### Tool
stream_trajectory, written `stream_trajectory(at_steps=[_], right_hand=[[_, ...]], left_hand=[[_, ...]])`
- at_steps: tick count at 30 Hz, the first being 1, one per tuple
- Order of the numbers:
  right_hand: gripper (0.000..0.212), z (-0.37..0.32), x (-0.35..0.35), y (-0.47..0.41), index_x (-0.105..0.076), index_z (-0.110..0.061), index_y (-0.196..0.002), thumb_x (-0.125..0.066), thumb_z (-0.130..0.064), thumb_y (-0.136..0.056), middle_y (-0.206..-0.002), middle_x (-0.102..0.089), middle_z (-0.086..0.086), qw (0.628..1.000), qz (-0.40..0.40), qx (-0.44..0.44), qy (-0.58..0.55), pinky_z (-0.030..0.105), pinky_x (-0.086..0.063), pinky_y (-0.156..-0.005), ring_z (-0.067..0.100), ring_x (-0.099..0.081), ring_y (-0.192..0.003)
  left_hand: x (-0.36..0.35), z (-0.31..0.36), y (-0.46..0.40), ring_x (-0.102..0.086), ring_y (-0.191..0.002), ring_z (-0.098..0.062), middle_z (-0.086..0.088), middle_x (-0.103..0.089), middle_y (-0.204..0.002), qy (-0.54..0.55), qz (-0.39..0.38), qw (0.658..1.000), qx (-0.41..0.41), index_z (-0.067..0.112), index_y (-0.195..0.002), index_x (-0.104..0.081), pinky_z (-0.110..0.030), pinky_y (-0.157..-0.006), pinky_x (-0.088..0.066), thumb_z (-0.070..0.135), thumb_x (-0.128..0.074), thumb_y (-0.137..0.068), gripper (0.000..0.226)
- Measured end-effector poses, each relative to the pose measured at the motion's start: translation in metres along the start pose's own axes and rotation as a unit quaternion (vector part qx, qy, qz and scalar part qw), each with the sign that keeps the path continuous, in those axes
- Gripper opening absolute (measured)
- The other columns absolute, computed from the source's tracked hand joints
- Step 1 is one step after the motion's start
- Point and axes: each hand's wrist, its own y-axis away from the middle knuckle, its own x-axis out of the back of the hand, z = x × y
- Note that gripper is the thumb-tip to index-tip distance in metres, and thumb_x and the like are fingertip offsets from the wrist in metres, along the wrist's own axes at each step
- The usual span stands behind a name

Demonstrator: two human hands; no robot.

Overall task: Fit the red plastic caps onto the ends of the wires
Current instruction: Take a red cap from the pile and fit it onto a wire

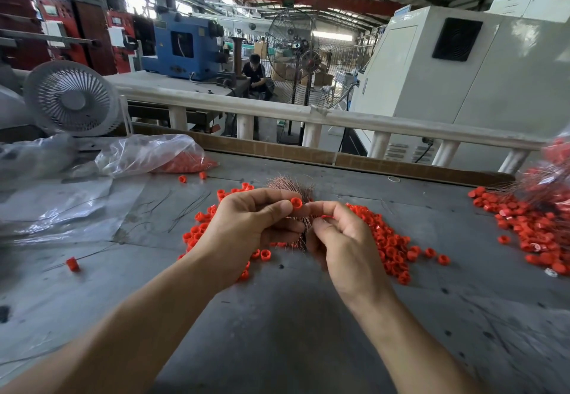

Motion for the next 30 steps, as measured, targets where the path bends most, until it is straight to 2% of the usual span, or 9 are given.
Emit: stream_trajectory(at_steps=[4,6,10,16,19,21,23,28,30], right_hand=[[0.026,0.0,-0.002,0.001,-0.069,-0.022,-0.104,-0.048,-0.007,-0.104,-0.062,-0.067,-0.009,1.0,-0.017,-0.017,0.008,0.012,-0.038,-0.043,0.0,-0.056,-0.051],[0.028,0.0,-0.003,0.001,-0.068,-0.02,-0.104,-0.045,-0.004,-0.103,-0.065,-0.068,-0.002,0.999,-0.03,-0.02,0.002,0.018,-0.038,-0.04,0.01,-0.056,-0.05],[0.026,0.003,-0.002,0.0,-0.068,-0.024,-0.103,-0.046,-0.019,-0.091,-0.074,-0.073,0.008,0.998,-0.056,-0.03,0.019,0.025,-0.04,-0.041,0.02,-0.063,-0.054],[0.023,0.007,0.005,-0.004,-0.071,-0.03,-0.097,-0.057,-0.011,-0.098,-0.083,-0.076,-0.006,0.993,-0.024,-0.001,0.113,0.022,-0.048,-0.056,0.011,-0.071,-0.074],[0.016,0.007,0.016,-0.01,-0.07,-0.03,-0.095,-0.064,-0.015,-0.094,-0.085,-0.074,-0.009,0.981,0.083,0.005,0.175,0.031,-0.053,-0.068,0.01,-0.07,-0.079],[0.014,0.005,0.029,-0.016,-0.07,-0.03,-0.09,-0.065,-0.016,-0.091,-0.081,-0.071,-0.013,0.957,0.168,0.014,0.236,0.026,-0.052,-0.069,0.006,-0.068,-0.078],[0.013,0.003,0.044,-0.02,-0.07,-0.03,-0.084,-0.066,-0.019,-0.088,-0.077,-0.068,-0.017,0.93,0.21,0.004,0.301,0.023,-0.047,-0.064,0.0,-0.064,-0.075],[0.02,0.007,0.066,-0.023,-0.069,-0.031,-0.068,-0.07,-0.024,-0.087,-0.062,-0.066,-0.017,0.899,0.173,-0.061,0.398,0.027,-0.048,-0.06,0.004,-0.062,-0.064],[0.022,0.007,0.065,-0.023,-0.069,-0.033,-0.065,-0.072,-0.025,-0.085,-0.063,-0.064,-0.03,0.894,0.148,-0.07,0.418,0.025,-0.044,-0.056,0.002,-0.061,-0.058]], left_hand=[[-0.002,0.001,0.001,-0.076,-0.075,-0.02,-0.019,-0.077,-0.101,0.009,-0.005,1.0,0.005,0.003,-0.104,-0.071,-0.026,-0.063,-0.061,0.015,-0.068,-0.081,0.026],[-0.003,0.002,0.002,-0.076,-0.077,-0.021,-0.02,-0.077,-0.101,0.011,-0.008,1.0,0.01,0.002,-0.105,-0.07,-0.026,-0.063,-0.061,0.013,-0.067,-0.083,0.025],[-0.003,0.004,0.002,-0.077,-0.085,-0.025,-0.024,-0.075,-0.104,0.019,-0.006,1.0,0.02,-0.001,-0.106,-0.069,-0.027,-0.068,-0.063,0.014,-0.066,-0.082,0.028],[-0.003,0.005,0.003,-0.077,-0.087,-0.028,-0.026,-0.075,-0.102,0.032,0.001,0.999,0.023,-0.004,-0.108,-0.067,-0.027,-0.069,-0.062,0.005,-0.059,-0.094,0.018],[-0.003,0.005,0.002,-0.077,-0.089,-0.027,-0.024,-0.076,-0.102,0.011,0.01,1.0,0.019,-0.001,-0.105,-0.068,-0.029,-0.072,-0.063,0.004,-0.058,-0.096,0.015],[-0.002,0.005,0.002,-0.077,-0.09,-0.027,-0.023,-0.076,-0.103,0.007,0.013,1.0,0.021,-0.001,-0.106,-0.068,-0.03,-0.073,-0.063,0.003,-0.057,-0.098,0.014],[-0.001,0.004,0.002,-0.077,-0.09,-0.027,-0.023,-0.075,-0.103,0.009,0.013,1.0,0.022,-0.001,-0.106,-0.068,-0.03,-0.074,-0.063,0.003,-0.058,-0.098,0.014],[0.001,0.002,0.001,-0.076,-0.091,-0.028,-0.023,-0.075,-0.104,0.007,0.012,1.0,0.017,0.0,-0.104,-0.07,-0.029,-0.072,-0.063,0.004,-0.059,-0.097,0.014],[0.002,0.001,0.0,-0.076,-0.092,-0.029,-0.023,-0.075,-0.104,0.004,0.014,1.0,0.016,0.0,-0.104,-0.071,-0.029,-0.072,-0.062,0.005,-0.06,-0.097,0.014]])
